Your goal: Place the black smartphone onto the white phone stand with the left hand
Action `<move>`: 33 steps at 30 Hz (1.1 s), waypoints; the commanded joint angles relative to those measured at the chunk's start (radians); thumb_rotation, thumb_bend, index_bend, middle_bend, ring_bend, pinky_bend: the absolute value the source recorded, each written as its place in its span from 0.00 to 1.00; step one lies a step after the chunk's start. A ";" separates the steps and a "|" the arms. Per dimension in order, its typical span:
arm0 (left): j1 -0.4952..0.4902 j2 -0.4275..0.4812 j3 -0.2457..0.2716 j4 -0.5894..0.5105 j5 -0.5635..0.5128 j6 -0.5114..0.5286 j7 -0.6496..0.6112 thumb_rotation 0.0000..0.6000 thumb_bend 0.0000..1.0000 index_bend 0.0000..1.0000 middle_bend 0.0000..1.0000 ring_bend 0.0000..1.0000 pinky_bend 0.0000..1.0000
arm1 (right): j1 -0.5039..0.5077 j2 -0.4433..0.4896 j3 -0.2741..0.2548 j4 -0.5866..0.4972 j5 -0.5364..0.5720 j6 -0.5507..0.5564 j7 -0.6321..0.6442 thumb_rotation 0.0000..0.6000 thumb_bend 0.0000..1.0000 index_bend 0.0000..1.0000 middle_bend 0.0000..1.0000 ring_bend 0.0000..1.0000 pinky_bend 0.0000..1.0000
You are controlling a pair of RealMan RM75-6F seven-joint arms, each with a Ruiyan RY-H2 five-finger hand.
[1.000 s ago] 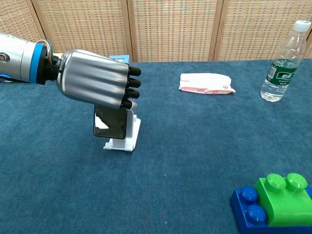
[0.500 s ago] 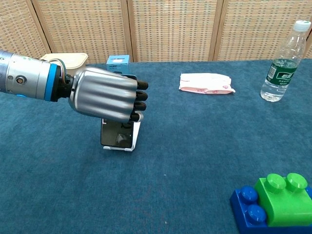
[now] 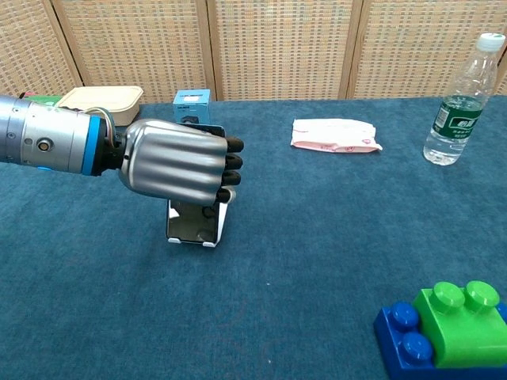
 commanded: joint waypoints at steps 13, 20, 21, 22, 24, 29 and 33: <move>0.019 0.063 -0.024 -0.086 -0.027 -0.017 0.010 1.00 0.00 0.00 0.00 0.00 0.31 | -0.002 0.004 -0.003 -0.006 -0.008 0.004 0.004 1.00 0.00 0.00 0.00 0.00 0.00; 0.053 0.152 -0.041 -0.155 -0.033 0.059 -0.013 1.00 0.00 0.00 0.00 0.00 0.29 | -0.006 0.007 -0.007 -0.014 -0.021 0.014 0.003 1.00 0.00 0.00 0.00 0.00 0.00; 0.067 0.173 -0.054 -0.175 -0.044 0.099 -0.039 1.00 0.00 0.00 0.00 0.00 0.29 | -0.006 0.007 -0.008 -0.015 -0.023 0.016 0.002 1.00 0.00 0.00 0.00 0.00 0.00; 0.080 0.188 -0.061 -0.190 -0.052 0.131 -0.062 1.00 0.00 0.00 0.00 0.00 0.29 | -0.007 0.007 -0.009 -0.017 -0.025 0.018 0.001 1.00 0.00 0.00 0.00 0.00 0.00; 0.111 0.217 -0.080 -0.223 -0.080 0.198 -0.117 1.00 0.00 0.00 0.00 0.00 0.27 | -0.008 0.007 -0.010 -0.019 -0.028 0.021 -0.001 1.00 0.00 0.00 0.00 0.00 0.00; 0.239 0.276 -0.146 -0.319 -0.230 0.391 -0.290 1.00 0.00 0.00 0.00 0.00 0.22 | -0.009 0.008 -0.013 -0.024 -0.037 0.028 -0.003 1.00 0.00 0.00 0.00 0.00 0.00; 0.427 0.302 -0.160 -0.361 -0.381 0.596 -0.486 1.00 0.00 0.00 0.00 0.01 0.20 | -0.011 0.008 -0.017 -0.028 -0.049 0.036 -0.009 1.00 0.00 0.00 0.00 0.00 0.00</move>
